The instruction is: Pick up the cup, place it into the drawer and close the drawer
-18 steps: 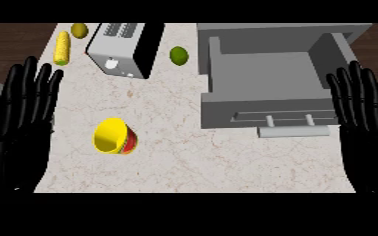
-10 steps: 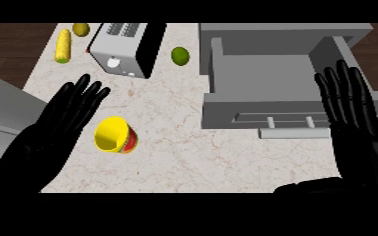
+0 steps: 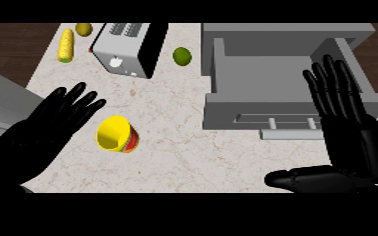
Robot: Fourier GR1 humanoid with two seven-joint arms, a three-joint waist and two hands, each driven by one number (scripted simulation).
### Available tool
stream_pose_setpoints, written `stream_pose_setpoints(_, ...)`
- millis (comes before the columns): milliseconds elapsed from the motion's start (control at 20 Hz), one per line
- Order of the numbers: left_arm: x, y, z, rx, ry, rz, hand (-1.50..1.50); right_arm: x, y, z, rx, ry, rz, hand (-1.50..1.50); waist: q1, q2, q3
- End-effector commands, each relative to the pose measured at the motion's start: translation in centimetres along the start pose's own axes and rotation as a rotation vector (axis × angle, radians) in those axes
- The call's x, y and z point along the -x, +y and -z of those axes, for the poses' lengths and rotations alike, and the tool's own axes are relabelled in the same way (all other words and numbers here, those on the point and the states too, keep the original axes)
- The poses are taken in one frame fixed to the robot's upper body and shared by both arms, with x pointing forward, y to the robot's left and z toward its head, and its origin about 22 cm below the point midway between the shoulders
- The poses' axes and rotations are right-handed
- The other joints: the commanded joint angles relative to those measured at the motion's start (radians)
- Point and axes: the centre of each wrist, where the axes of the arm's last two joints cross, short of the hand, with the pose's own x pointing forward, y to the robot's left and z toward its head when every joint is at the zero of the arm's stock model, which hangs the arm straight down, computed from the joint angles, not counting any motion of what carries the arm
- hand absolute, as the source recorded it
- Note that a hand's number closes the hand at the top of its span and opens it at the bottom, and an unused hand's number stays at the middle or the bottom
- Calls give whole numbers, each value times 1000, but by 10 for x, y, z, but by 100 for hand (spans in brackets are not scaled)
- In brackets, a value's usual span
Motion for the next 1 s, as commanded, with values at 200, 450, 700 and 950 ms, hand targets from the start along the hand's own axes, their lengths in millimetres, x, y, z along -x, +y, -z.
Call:
stream_pose_setpoints(200, 6, 9, 8, -3, 18, -26, -150, 0, -14, -3, 3, -7, 6, -150, -1, -1, 0)
stream_pose_setpoints(450, 27, 27, 2, -13, 35, 3, -150, -1, 4, 1, 6, -8, 18, -150, -3, 0, 0)
stream_pose_setpoints(700, 9, 13, -4, -37, 75, -3, -150, 3, 8, -1, 7, -19, 2, -150, 1, -1, 0)
stream_pose_setpoints(950, 31, 26, -24, -55, 121, 6, -150, -21, -7, 4, 29, -8, 1, -150, 0, -1, 0)
